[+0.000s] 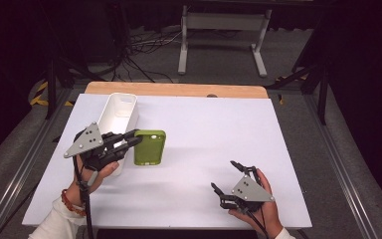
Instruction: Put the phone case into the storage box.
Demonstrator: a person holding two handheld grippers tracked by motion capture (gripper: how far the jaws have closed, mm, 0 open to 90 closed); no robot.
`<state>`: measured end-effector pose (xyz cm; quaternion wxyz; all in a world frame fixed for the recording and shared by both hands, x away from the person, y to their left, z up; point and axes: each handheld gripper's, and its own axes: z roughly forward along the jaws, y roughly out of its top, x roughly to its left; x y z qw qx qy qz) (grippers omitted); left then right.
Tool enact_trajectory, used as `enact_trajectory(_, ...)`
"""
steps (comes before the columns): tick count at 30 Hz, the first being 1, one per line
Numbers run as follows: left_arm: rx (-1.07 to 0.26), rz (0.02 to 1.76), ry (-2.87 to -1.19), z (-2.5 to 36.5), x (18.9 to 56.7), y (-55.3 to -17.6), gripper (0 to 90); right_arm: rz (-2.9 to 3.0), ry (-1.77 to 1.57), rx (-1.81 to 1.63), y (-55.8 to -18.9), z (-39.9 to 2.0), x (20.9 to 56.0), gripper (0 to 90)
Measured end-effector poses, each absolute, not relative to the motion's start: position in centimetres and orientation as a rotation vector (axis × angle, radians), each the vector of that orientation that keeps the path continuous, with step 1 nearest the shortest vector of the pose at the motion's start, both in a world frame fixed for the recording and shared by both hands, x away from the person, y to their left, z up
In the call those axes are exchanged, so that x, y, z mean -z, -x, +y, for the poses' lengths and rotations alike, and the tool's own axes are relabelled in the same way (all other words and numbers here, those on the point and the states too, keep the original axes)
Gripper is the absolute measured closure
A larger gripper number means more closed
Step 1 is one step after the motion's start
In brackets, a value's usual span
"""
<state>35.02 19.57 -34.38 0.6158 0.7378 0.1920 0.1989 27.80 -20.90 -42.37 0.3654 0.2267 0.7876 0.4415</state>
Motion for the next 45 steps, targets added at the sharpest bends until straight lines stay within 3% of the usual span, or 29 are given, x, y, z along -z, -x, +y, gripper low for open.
enact_trajectory(45, -0.513, 0.495, -1.633, 22.5, 33.4, -35.1, 78.7, 1.960, -0.578, -1.148, -27.5, -20.8, 42.0, 14.2)
